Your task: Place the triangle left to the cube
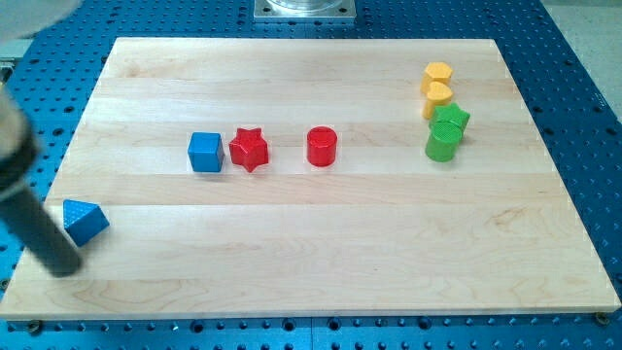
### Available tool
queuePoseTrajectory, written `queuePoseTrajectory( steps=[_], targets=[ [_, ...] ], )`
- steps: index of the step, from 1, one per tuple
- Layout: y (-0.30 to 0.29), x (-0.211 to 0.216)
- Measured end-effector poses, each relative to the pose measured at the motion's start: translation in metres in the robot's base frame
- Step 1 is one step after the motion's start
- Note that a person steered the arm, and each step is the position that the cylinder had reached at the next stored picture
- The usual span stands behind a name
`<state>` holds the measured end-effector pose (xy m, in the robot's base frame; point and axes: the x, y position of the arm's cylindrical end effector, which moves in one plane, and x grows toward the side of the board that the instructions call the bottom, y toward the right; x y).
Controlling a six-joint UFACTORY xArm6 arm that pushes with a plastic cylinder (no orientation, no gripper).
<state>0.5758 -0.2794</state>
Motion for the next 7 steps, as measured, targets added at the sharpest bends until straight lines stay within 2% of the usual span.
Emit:
queuePoseTrajectory(
  steps=[1,2,5,6,7],
  targets=[
    [-0.025,-0.002],
    [0.003,-0.006],
    [0.072,-0.085],
    [0.073,-0.108],
    [0.057,-0.108]
  ],
)
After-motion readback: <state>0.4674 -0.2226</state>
